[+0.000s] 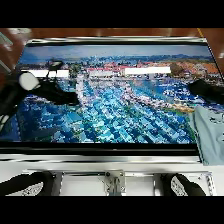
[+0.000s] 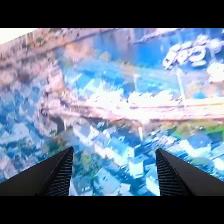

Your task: Fold the shirts.

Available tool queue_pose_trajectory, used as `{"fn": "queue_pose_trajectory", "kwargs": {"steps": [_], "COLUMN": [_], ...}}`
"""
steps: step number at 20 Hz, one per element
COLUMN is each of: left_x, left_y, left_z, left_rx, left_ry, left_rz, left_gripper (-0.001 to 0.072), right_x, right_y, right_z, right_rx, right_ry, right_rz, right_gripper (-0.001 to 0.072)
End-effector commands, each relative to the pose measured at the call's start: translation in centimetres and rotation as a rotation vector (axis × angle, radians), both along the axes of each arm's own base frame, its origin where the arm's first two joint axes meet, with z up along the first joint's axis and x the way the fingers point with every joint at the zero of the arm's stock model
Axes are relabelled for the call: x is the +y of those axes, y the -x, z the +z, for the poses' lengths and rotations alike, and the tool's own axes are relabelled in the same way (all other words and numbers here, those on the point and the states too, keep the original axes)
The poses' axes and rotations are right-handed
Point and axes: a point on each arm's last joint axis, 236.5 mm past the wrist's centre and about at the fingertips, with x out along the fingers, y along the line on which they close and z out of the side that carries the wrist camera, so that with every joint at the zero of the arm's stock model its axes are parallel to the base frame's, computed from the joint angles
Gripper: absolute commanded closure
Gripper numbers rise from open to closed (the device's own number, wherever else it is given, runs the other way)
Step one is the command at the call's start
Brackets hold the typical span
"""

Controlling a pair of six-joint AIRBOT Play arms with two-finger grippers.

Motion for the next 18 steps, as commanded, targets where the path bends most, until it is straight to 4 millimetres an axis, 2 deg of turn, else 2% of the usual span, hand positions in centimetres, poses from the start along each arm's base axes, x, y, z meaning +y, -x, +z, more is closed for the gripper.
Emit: {"fn": "queue_pose_trajectory", "kwargs": {"steps": [1,3,5,18], "left_x": [-0.9,0.0,0.9,1.0], "left_y": [-0.3,-0.6,-0.8,-0.7], "left_z": [-3.6,-3.6,-3.5,-3.6], "left_rx": [0.081,0.066,0.057,0.065], "left_ry": [-0.181,-0.220,-0.258,-0.266], "left_rz": [-0.038,-0.022,-0.021,-0.021], "left_gripper": [0.0009,0.0012,0.0013,0.0012], "right_x": [7.1,9.0,9.9,10.2], "right_y": [1.3,3.3,4.6,4.5], "right_z": [-4.9,-7.6,-9.2,-9.3], "right_rx": [0.210,0.349,0.432,0.433], "right_ry": [-0.007,-0.005,-0.002,-0.010], "right_rz": [0.095,0.167,0.213,0.217], "right_gripper": [0.0071,0.0072,0.0072,0.0072]}}
